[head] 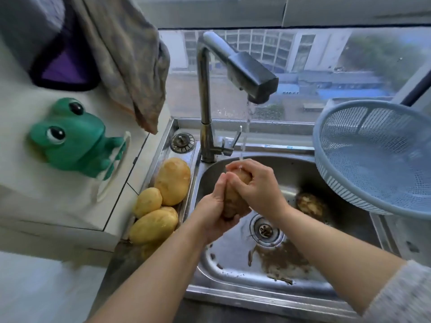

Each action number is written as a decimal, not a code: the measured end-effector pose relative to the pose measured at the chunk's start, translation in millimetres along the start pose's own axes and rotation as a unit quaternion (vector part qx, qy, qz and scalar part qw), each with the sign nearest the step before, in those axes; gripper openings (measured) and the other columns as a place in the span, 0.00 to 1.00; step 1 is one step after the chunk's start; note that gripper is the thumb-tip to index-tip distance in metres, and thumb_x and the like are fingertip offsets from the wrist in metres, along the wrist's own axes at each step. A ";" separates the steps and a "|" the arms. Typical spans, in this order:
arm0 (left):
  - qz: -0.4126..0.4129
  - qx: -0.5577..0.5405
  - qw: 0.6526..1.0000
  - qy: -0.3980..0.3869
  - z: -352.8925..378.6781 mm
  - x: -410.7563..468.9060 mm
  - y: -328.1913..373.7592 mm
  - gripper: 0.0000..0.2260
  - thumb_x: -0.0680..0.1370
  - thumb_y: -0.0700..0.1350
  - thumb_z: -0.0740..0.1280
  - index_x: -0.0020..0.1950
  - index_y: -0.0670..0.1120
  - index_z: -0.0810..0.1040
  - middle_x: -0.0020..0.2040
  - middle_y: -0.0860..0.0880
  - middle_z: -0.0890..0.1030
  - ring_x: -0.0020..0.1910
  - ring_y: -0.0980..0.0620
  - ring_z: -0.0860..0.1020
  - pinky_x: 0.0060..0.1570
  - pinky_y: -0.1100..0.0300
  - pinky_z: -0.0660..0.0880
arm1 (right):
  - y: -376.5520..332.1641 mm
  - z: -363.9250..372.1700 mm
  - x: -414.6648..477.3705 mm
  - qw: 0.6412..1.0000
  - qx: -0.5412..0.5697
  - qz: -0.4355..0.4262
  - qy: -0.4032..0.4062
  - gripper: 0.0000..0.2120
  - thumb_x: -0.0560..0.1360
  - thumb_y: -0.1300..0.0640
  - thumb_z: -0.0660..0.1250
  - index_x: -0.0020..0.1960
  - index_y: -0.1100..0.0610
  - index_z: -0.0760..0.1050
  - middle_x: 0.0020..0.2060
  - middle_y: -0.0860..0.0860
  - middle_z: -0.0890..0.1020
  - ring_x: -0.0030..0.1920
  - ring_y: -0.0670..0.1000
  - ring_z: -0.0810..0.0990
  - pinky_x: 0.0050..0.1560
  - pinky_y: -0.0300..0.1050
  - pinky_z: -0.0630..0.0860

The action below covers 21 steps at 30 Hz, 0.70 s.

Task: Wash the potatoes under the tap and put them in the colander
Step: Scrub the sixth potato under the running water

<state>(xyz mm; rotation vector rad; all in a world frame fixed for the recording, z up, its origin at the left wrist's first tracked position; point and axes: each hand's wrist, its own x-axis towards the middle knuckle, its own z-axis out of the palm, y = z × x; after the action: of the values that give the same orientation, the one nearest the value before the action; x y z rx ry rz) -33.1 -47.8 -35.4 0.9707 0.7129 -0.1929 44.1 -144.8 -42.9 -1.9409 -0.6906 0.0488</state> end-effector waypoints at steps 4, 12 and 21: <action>-0.029 0.023 0.998 -0.049 -10.2 -2.7 11.5 0.25 0.75 0.65 0.60 0.52 0.43 0.78 0.38 0.44 0.83 0.34 0.49 0.81 0.23 0.68 0.72 | -6.6 2.5 13.3 0.998 0.018 0.033 -0.046 0.07 0.73 0.53 0.71 0.50 0.51 0.82 0.44 0.46 0.83 0.45 0.42 0.80 0.49 0.28 0.74; 0.167 0.248 0.954 -0.010 -13.3 7.2 -2.5 0.25 0.74 0.65 0.64 0.58 0.45 0.73 0.45 0.47 0.82 0.37 0.52 0.82 0.29 0.66 0.72 | -5.1 13.2 25.4 0.878 0.249 0.406 0.047 0.10 0.76 0.51 0.67 0.43 0.56 0.83 0.45 0.57 0.84 0.48 0.56 0.82 0.54 0.53 0.79; 0.121 0.265 0.956 -0.037 -9.1 13.5 5.9 0.17 0.73 0.49 0.75 0.56 0.43 0.76 0.42 0.46 0.82 0.35 0.52 0.80 0.34 0.64 0.76 | -3.3 15.5 7.1 0.855 0.279 0.433 0.053 0.12 0.76 0.49 0.67 0.55 0.54 0.77 0.51 0.56 0.81 0.54 0.57 0.80 0.56 0.57 0.78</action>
<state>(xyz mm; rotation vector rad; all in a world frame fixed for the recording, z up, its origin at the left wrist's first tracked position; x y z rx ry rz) -24.4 -35.0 -43.2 1.5450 0.4706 -0.2083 43.5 -127.6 -45.6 -1.5151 0.3082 0.6260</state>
